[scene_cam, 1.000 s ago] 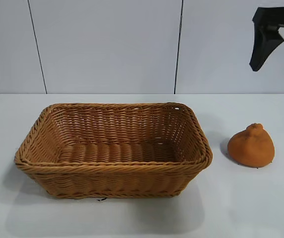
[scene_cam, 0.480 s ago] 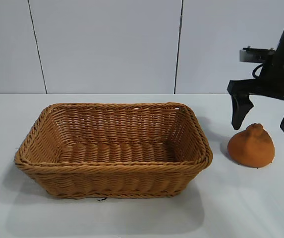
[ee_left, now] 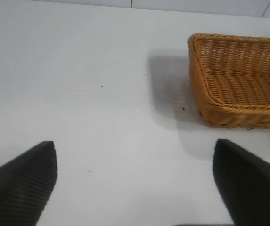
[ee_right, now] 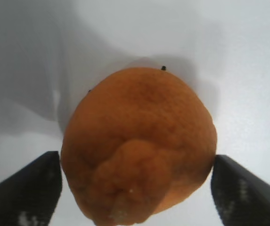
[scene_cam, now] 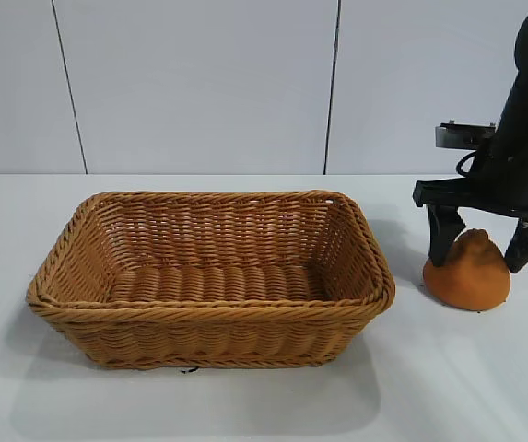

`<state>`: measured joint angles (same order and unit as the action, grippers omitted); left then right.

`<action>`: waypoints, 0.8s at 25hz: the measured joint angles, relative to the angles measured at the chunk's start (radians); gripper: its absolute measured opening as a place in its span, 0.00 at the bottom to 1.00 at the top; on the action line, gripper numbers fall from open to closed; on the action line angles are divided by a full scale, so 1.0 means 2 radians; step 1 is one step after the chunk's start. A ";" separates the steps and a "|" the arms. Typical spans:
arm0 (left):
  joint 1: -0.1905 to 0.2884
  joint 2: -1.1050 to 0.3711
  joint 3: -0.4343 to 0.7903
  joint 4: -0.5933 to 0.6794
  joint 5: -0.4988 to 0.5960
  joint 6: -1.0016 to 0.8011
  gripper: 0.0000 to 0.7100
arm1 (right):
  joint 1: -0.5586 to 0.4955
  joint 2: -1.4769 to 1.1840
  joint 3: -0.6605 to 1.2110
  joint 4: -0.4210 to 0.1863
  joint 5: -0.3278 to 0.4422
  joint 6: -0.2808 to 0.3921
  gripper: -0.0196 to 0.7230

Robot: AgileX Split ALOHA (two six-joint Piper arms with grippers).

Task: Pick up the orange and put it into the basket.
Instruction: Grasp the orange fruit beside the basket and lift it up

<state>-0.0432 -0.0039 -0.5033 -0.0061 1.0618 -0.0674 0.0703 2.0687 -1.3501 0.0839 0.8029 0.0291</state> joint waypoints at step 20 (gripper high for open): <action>0.000 0.000 0.000 -0.001 0.000 0.000 0.91 | 0.000 -0.096 -0.002 0.000 0.039 -0.040 0.13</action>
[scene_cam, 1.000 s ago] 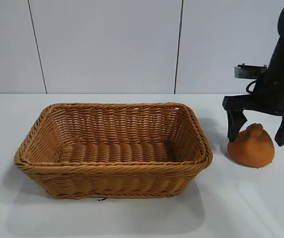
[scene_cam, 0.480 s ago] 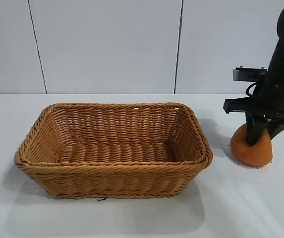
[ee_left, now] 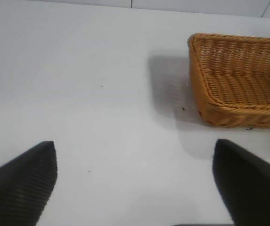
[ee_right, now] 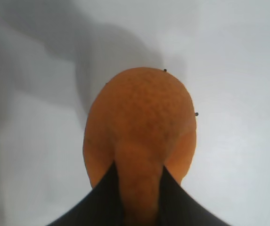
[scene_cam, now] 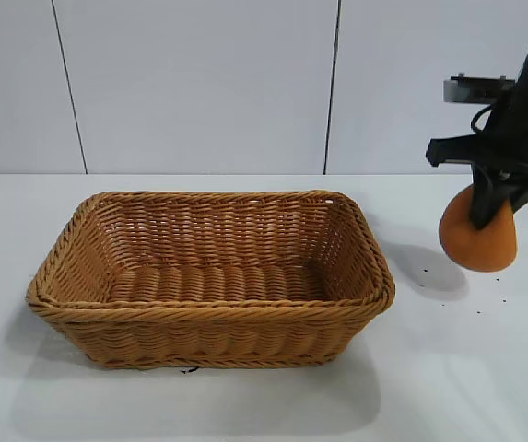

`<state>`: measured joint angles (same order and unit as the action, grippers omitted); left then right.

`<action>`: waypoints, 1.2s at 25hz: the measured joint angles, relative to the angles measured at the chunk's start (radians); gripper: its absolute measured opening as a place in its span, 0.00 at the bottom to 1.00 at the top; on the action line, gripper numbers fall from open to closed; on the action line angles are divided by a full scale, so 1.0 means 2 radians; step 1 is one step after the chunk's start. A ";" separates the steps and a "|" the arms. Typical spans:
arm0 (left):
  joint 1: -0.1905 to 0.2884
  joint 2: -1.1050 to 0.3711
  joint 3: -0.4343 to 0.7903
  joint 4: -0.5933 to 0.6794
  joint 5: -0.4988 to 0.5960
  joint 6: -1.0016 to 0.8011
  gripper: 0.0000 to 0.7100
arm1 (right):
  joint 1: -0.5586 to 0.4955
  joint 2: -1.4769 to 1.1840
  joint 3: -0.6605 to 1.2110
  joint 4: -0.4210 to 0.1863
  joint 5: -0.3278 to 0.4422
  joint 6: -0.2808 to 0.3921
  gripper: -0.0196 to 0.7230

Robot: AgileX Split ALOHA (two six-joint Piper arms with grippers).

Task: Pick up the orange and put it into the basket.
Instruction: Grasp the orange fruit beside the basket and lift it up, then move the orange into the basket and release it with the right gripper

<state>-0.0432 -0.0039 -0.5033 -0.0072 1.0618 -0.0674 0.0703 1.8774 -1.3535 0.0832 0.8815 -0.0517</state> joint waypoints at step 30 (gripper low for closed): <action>0.000 0.000 0.000 -0.001 0.000 0.000 0.91 | 0.177 -0.086 -0.029 0.049 -0.004 0.006 0.13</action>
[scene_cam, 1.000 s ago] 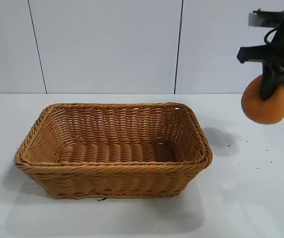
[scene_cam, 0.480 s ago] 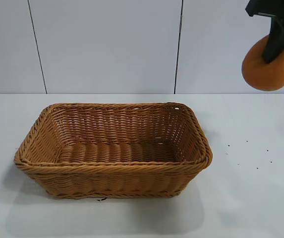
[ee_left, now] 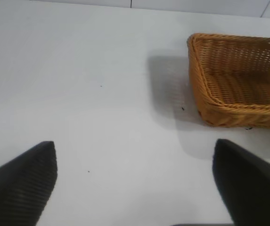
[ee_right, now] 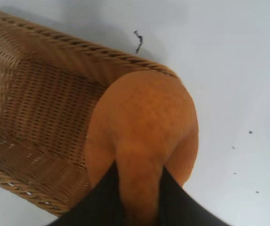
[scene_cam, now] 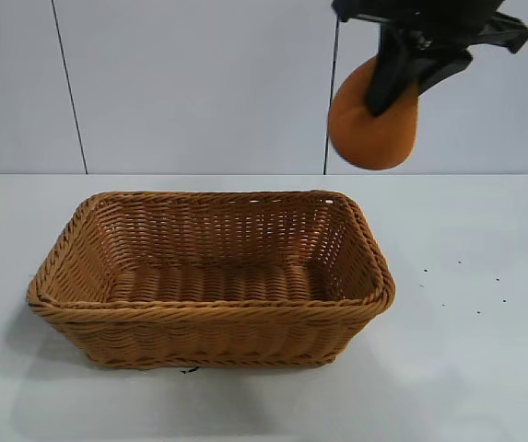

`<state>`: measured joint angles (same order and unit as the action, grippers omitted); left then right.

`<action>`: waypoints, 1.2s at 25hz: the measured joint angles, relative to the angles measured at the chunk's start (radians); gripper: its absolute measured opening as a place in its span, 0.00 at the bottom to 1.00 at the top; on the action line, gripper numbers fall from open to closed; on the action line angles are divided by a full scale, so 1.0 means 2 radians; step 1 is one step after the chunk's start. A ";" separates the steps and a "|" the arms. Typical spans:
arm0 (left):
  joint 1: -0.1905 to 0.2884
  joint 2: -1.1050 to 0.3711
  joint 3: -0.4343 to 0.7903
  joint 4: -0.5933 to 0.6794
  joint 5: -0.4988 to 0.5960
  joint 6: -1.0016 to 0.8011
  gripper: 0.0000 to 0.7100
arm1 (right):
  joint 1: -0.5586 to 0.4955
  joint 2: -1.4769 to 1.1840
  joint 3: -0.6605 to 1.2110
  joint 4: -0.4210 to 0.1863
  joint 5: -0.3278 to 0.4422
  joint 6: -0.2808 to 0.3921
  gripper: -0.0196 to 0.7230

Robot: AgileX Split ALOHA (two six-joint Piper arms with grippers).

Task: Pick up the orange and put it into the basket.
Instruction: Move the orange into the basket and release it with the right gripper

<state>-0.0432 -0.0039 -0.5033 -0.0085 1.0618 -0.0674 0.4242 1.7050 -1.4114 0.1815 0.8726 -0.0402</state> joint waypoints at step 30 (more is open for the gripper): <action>0.000 0.000 0.000 0.000 0.000 0.000 0.91 | 0.086 0.153 0.000 0.026 -0.160 0.020 0.50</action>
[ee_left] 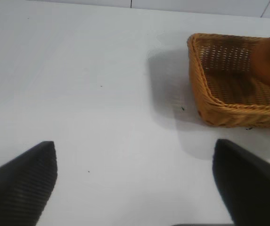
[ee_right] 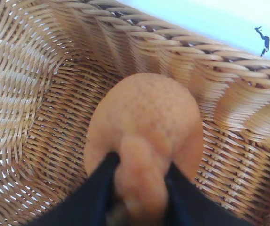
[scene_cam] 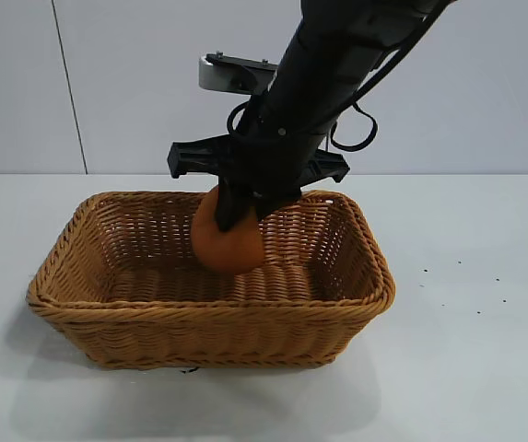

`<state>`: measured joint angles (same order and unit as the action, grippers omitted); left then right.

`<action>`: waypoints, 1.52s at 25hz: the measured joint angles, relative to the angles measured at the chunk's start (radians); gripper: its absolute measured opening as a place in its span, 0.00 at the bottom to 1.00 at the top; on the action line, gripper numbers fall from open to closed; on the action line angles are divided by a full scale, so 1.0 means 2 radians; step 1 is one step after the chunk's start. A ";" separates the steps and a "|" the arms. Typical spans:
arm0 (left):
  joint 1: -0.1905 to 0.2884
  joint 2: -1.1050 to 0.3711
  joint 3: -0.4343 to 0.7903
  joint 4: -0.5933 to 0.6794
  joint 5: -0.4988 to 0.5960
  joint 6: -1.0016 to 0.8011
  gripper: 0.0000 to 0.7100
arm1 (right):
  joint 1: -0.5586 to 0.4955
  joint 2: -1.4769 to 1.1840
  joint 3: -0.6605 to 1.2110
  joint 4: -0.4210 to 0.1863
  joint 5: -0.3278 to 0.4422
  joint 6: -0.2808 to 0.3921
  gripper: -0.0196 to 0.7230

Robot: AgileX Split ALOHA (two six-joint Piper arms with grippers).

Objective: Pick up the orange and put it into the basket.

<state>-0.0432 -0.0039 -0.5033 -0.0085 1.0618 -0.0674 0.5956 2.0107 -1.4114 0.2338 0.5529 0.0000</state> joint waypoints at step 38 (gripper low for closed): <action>0.000 0.000 0.000 0.000 0.000 0.000 0.91 | -0.295 -0.004 -0.254 -0.121 0.331 0.018 0.95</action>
<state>-0.0432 -0.0039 -0.5033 -0.0085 1.0618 -0.0674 0.0057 2.0022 -1.9186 -0.0078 1.2158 0.0360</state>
